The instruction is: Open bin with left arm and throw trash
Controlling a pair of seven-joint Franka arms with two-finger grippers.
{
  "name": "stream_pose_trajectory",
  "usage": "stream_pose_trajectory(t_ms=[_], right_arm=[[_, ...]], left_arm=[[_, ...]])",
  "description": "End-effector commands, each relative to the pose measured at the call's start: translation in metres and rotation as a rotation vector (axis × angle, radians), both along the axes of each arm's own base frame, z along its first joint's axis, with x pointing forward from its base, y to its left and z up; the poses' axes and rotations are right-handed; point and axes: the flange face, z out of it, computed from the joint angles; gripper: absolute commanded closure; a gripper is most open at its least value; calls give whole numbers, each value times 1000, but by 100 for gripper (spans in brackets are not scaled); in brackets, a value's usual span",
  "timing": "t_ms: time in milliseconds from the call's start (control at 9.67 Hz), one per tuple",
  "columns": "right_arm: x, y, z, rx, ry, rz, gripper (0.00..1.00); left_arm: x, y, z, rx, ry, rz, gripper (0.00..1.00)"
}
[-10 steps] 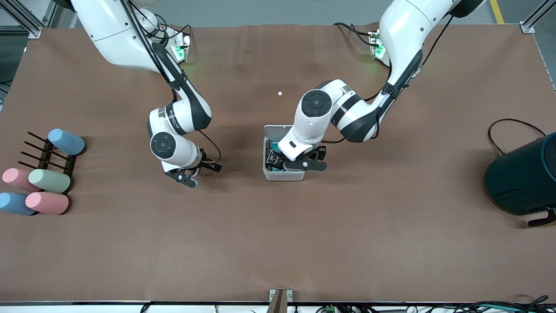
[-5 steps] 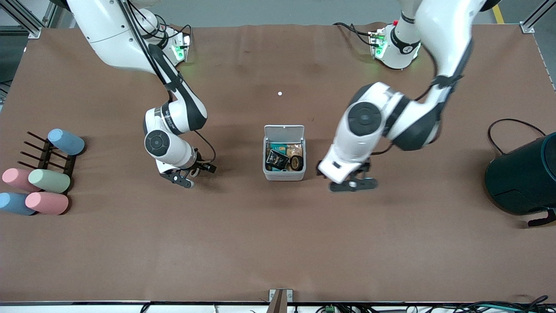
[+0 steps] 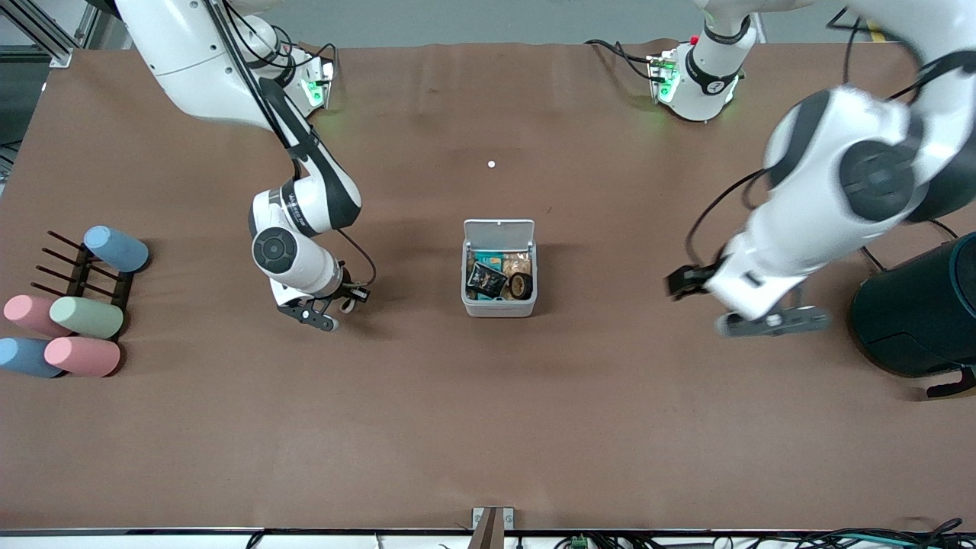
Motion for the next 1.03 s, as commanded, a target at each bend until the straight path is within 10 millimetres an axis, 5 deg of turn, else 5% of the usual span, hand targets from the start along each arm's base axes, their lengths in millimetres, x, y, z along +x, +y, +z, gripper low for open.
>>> stream_pose_trajectory(t_ms=[0, 103, 310, 414, 621, 931], right_arm=[[10, 13, 39, 10, -29, -65, 100], [19, 36, 79, 6, -12, -102, 100], [46, 104, 182, 38, -34, -193, 100], [43, 140, 198, 63, -61, -201, 100], [34, 208, 207, 120, -120, -205, 100], [6, 279, 171, 168, -151, -158, 99]], left_arm=[[-43, 61, 77, -18, -23, -21, 0], [-59, 83, 95, -10, -14, -24, 0], [-80, 101, 98, -6, -10, -17, 0], [-80, 109, 96, -2, -10, -24, 0], [-82, 111, 103, -8, -30, -18, 0], [-78, 119, 106, -5, -32, -2, 0]])
